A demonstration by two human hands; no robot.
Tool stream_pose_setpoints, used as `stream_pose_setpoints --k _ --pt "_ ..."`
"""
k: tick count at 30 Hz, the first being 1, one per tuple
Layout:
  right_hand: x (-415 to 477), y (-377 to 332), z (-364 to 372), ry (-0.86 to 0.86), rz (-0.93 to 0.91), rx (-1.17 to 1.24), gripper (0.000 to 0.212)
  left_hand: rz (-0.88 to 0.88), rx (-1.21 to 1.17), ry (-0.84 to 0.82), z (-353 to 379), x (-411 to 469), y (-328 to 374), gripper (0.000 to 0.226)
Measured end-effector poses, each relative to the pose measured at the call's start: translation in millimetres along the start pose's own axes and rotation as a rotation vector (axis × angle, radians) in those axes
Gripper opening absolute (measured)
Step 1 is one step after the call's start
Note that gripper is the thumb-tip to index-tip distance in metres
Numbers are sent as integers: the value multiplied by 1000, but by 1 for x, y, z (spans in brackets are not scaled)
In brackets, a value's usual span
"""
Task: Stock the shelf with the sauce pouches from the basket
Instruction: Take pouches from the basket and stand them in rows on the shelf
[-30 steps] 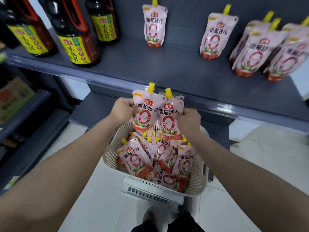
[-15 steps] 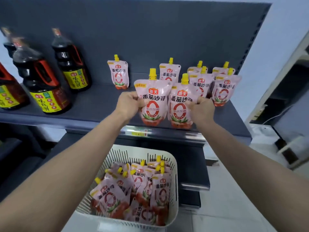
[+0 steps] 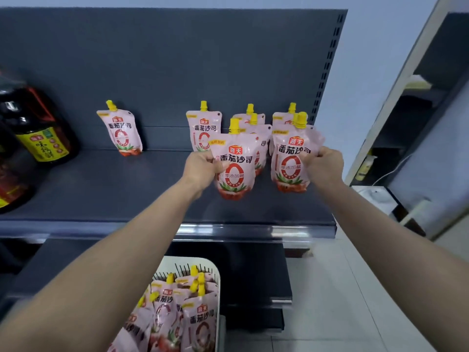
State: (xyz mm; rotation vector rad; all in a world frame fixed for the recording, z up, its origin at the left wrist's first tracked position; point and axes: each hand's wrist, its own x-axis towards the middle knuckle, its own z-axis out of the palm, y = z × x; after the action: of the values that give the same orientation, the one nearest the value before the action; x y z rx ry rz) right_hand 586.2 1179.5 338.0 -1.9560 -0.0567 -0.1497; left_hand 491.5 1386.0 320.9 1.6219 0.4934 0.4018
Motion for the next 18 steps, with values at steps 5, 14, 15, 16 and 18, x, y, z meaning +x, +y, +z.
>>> stream_pose_setpoints --k 5,14,15,16,18 --pt "22 17 -7 -38 54 22 23 -36 18 20 25 16 -11 27" --pt "48 41 -4 -135 120 122 25 -83 14 30 46 36 -24 26" --pt "50 43 -3 -144 128 130 25 -85 17 29 48 37 -25 26" --pt "53 45 -2 -151 137 137 25 -87 19 28 49 38 -25 26" --pt "57 50 1 -169 149 151 24 -93 21 28 52 41 -27 27"
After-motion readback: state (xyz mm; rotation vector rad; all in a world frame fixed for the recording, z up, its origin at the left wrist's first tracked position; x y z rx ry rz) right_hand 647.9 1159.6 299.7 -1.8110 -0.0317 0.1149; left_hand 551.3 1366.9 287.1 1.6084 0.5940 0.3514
